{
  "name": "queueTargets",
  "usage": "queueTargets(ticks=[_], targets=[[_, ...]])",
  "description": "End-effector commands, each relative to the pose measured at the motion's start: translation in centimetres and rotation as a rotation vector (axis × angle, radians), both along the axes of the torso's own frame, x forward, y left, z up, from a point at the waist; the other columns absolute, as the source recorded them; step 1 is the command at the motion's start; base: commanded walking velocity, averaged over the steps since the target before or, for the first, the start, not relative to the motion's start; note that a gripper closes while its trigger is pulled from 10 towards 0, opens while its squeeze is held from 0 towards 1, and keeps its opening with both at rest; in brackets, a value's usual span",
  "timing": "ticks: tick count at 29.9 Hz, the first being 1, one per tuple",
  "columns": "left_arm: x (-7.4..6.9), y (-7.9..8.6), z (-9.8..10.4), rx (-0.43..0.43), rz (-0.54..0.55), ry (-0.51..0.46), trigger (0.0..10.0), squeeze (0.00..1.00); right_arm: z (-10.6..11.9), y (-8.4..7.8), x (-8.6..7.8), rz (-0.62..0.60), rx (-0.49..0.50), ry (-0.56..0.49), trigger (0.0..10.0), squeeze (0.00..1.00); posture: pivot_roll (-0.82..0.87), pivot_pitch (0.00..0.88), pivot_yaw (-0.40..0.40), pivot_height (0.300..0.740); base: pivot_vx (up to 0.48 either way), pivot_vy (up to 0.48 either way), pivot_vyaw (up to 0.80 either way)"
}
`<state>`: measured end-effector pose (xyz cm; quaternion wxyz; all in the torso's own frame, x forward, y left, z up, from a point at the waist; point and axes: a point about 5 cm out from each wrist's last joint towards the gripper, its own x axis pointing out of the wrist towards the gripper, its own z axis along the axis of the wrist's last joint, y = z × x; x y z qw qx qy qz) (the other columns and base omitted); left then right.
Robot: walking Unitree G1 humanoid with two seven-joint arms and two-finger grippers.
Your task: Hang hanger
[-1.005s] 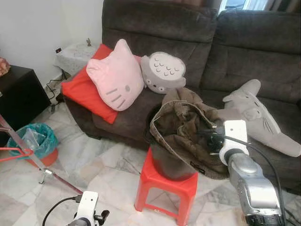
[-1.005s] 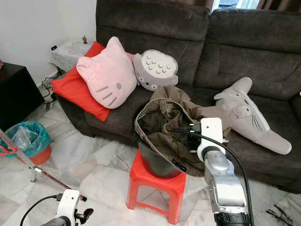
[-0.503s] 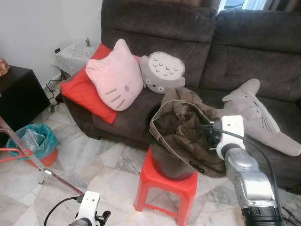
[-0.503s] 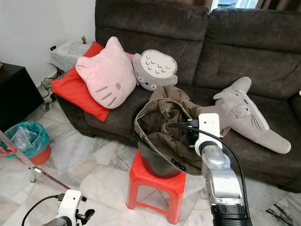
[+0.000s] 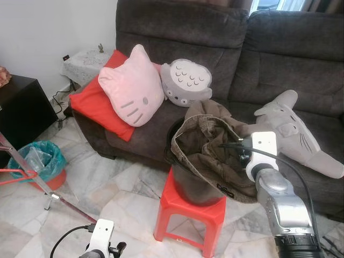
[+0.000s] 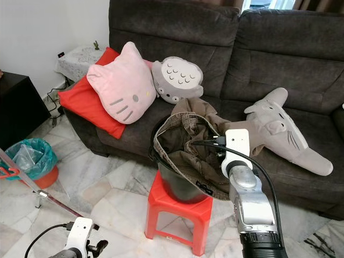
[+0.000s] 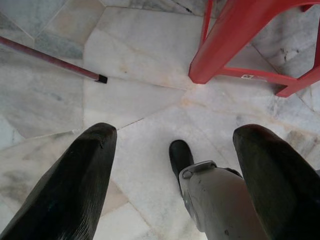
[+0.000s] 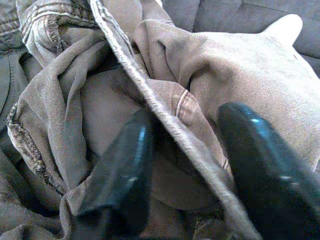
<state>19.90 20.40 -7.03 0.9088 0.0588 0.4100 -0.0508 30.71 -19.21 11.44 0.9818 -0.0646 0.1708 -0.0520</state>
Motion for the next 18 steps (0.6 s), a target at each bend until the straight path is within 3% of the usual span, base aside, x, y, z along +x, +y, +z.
queueTargets(ticks=[1,13,18], targets=[[-0.6,0.1,-0.4,0.018,-0.016,0.032,10.0,0.0,0.3,0.2,0.3,0.007,0.0,-0.01,0.0,0.0,0.0,0.0,0.011,0.74,0.0,0.0,0.0],[-0.7,-0.1,-0.4,0.018,-0.019,0.027,10.0,0.0,0.7,0.0,0.6,0.006,-0.004,-0.027,0.0,0.0,0.0,0.0,0.011,0.74,0.0,0.0,0.0],[-0.5,-0.2,-0.3,0.017,-0.021,0.019,10.0,0.0,3.0,-0.4,1.7,-0.022,-0.05,-0.15,0.0,0.0,0.0,0.0,0.011,0.74,0.0,0.0,0.0]])
